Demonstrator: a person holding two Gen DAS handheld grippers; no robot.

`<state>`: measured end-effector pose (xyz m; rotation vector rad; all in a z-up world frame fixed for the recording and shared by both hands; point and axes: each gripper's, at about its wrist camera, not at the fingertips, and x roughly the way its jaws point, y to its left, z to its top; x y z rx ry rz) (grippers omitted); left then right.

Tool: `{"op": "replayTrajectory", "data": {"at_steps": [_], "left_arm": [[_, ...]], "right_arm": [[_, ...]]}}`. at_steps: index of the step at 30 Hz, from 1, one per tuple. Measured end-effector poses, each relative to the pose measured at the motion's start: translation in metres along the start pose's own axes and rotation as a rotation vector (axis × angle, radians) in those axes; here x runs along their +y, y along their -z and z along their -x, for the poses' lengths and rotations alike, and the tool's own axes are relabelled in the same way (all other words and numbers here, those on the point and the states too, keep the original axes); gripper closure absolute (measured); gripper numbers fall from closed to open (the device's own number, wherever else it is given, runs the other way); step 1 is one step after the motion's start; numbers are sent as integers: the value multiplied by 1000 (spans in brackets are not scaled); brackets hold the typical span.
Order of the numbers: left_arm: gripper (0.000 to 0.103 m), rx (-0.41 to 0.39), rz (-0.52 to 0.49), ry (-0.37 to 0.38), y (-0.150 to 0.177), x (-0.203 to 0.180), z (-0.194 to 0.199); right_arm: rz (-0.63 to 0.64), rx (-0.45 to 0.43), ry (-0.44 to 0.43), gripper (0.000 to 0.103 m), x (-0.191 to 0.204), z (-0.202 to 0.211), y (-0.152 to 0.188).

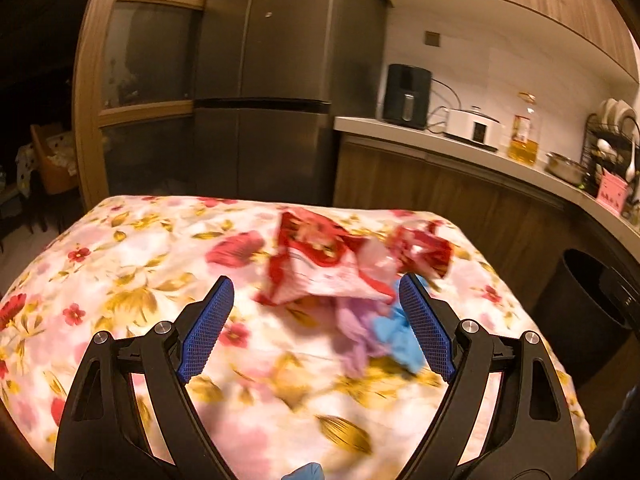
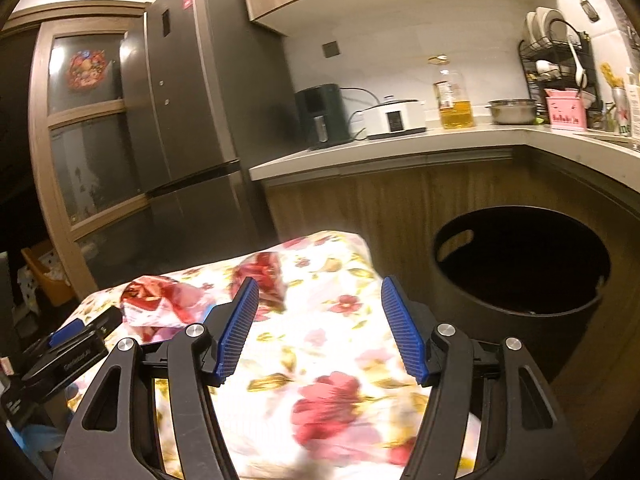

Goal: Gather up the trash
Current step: 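Move both open tools back over the remaining trash on the cloth, then grasp the red-and-white bag with the left tool while the right tool grasps the blue glove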

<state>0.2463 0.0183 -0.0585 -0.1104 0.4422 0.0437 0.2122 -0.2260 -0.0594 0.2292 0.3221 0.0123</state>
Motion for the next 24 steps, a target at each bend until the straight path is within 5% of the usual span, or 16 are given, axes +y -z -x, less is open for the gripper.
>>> {"op": "replayTrajectory", "data": {"at_steps": [10,17,22,24], "left_arm": [[26,54,41,12,-18,25,-54],[69,142,31,53,-10,34,-82],[82,151,48,88,-5,40,-86],[95,142,59,98,-4,42,-85]], "right_arm": [[63,31,-53,40,48,-27,10],[87,60,-74,40,69,-50,19],[107,97,-74,40,81,-70,28],[108,110,-73,40,85,-78,31]]}}
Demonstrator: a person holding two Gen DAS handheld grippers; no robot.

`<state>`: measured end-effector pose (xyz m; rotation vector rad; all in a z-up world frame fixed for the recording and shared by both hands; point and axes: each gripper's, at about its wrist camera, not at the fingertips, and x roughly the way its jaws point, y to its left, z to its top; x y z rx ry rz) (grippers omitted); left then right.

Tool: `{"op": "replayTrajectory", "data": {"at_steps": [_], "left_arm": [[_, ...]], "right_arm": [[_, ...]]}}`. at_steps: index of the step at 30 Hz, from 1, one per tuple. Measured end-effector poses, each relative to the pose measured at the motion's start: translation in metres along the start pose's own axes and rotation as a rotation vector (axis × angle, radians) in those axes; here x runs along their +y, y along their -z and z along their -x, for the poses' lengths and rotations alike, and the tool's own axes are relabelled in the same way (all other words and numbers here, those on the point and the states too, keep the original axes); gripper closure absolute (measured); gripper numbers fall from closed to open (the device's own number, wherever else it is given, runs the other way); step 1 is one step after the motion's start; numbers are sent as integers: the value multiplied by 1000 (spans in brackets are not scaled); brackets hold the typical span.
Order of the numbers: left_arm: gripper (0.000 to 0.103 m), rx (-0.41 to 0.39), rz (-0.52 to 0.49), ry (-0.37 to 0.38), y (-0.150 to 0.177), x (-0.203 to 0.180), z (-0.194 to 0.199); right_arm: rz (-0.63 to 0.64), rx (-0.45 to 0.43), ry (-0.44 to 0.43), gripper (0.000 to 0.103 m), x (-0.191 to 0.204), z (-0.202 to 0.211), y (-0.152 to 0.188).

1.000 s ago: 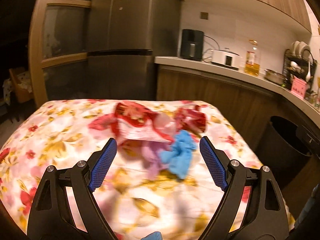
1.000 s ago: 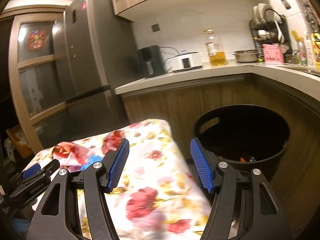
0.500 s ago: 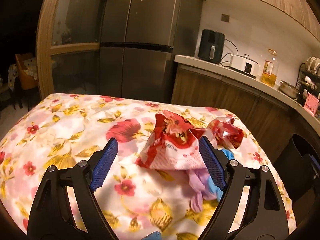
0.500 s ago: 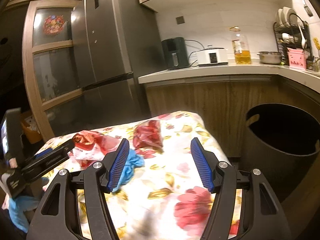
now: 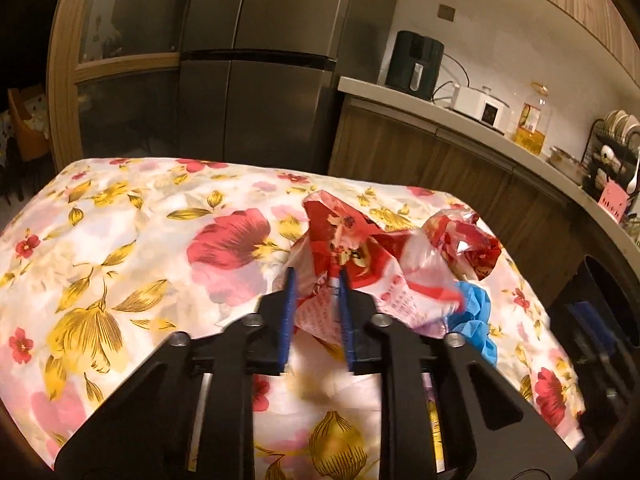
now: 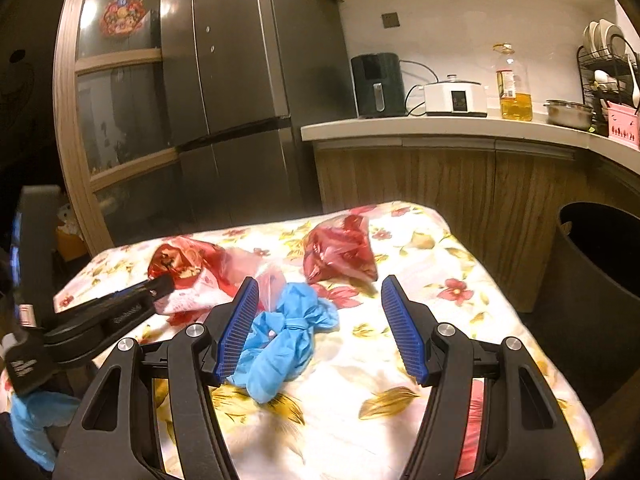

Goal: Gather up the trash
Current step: 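Grasp the red-and-white bag with the left tool while the right tool grasps the blue glove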

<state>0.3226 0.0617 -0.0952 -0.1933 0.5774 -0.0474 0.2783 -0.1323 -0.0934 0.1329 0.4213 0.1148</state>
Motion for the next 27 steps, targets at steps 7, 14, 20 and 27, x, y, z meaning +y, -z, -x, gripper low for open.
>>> {"op": "replayTrajectory", "data": {"at_steps": [7,14,20,27], "left_arm": [[100,-80,58,21,-1,8,26],[100,-142,72,31,1,9,54],[100,-142,90,24,5,13,63],[100,-142,93,13,10,13,76]], "right_arm": [[-8,60,5,40,5,-24,9],[11,122,14,48,8,-40,20],[47,178,13,58,15,-55,27],[-8,208,-39,86,5,-57,26]]}}
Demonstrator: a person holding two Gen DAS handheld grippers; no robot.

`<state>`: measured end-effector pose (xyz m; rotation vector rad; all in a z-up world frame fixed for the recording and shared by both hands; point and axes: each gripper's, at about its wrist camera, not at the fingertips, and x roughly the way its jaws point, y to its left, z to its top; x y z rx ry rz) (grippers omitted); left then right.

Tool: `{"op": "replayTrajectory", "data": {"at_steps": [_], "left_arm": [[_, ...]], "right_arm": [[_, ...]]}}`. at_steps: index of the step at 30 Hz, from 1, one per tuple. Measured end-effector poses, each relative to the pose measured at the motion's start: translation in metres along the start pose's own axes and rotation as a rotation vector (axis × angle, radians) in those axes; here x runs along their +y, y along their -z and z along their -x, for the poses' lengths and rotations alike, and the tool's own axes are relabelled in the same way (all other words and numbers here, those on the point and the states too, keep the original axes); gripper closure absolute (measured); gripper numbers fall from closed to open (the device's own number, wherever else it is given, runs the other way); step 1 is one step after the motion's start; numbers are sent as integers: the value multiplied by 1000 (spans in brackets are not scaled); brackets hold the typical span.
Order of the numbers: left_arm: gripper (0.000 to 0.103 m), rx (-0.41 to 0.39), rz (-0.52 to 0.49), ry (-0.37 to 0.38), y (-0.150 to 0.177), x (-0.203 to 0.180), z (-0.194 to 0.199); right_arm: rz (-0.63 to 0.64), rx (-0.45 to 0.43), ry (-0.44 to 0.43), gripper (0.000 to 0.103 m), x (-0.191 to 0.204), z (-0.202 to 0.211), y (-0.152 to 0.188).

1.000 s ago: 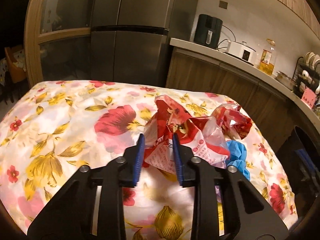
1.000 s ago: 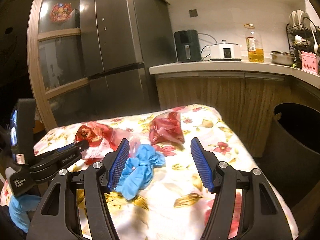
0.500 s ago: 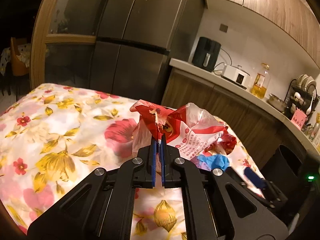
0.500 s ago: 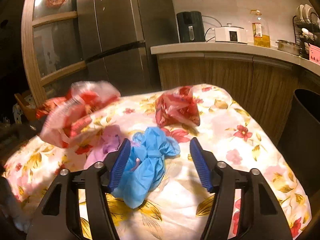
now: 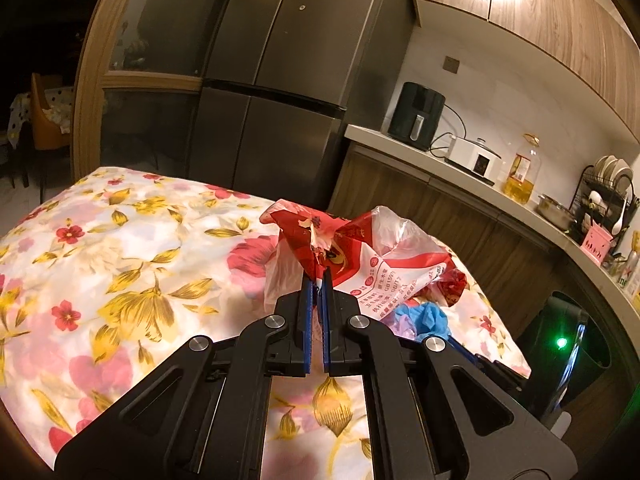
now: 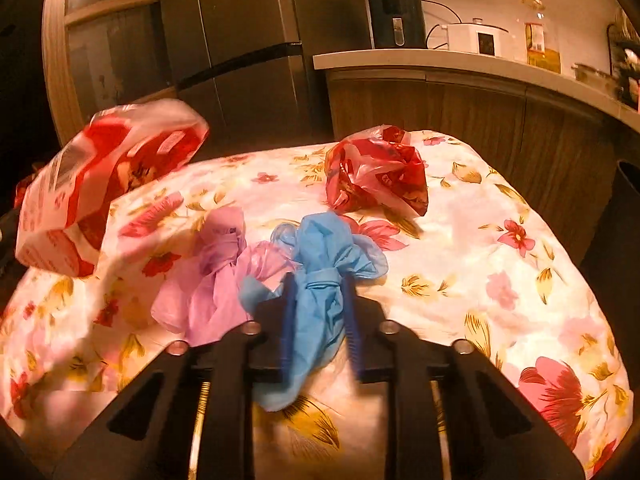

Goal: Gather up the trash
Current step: 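Grasp the red-and-white bag with the left tool while the right tool grasps the blue glove, then lift the red-and-white bag and blue glove and carry both over the bin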

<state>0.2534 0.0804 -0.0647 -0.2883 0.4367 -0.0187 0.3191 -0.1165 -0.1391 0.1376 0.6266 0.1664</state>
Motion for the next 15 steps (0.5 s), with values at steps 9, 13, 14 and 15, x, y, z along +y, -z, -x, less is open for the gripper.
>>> {"op": "replayTrajectory", "data": {"at_steps": [9,13,14,15], "left_arm": [[100,-4,-5,0,3,0,16],[100,-11,-13,14,3,-8,23],[100,-12,-15,16,4,-10,25],[100,-12,-17,20,4,-12,26]], "right_arm": [[-4,-120,5,90,-7,49,-5],[3,-146,3,91,-9,70,-3],[-3,-154,0,91,-11,77,-3],[-7,-159,-1,91,-12,80,-5]]}}
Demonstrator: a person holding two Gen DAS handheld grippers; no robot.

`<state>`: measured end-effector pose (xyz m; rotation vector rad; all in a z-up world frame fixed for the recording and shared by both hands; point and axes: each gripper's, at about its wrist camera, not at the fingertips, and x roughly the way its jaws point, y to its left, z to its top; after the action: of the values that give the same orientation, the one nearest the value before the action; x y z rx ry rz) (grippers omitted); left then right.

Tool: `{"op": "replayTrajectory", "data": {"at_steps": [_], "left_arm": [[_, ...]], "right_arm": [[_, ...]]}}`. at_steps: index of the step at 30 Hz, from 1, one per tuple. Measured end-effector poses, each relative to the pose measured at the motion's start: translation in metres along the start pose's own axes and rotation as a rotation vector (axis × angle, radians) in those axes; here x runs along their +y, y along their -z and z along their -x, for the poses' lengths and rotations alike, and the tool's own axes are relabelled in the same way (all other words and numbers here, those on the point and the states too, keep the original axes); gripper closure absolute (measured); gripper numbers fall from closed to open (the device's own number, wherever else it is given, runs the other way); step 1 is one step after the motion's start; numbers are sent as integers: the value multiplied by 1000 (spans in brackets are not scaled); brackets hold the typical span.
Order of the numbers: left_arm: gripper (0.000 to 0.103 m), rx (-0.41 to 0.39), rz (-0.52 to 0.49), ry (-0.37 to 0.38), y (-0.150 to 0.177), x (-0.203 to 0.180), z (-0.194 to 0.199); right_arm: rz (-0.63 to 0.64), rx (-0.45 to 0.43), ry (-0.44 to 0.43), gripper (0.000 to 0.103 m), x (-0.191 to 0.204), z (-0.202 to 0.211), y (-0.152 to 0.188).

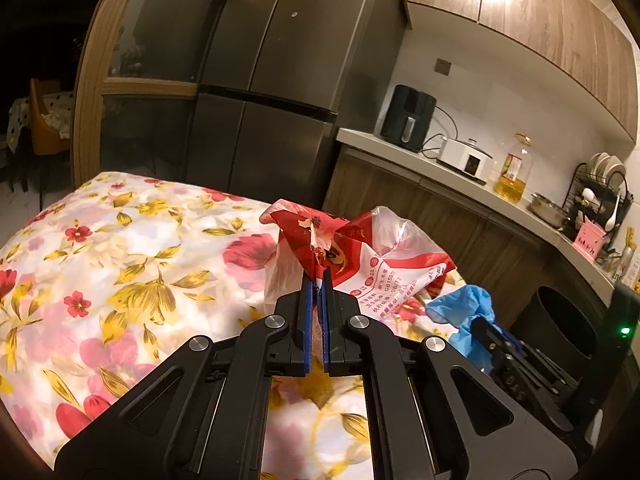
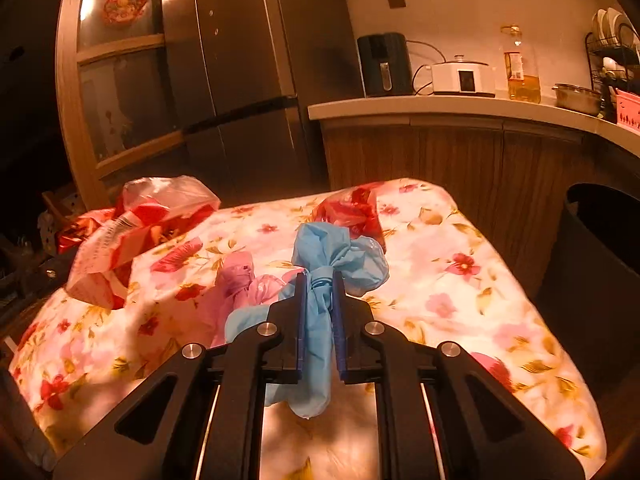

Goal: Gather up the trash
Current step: 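Lift the red-and-white bag and blue glove and carry both over the bin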

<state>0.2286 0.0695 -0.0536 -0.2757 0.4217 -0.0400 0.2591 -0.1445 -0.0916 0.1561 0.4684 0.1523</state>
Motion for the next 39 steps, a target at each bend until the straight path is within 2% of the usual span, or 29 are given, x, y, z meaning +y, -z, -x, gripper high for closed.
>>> {"op": "replayTrajectory", "data": {"at_steps": [18,39], "left_arm": [[100,8,-90,74,13,-81,23],[100,20,-237,219,27,-206,9]], "right_arm": [[-42,-109,38,91,-46,82,-11],[-129,-224,195,91,-132,135,-31]]}}
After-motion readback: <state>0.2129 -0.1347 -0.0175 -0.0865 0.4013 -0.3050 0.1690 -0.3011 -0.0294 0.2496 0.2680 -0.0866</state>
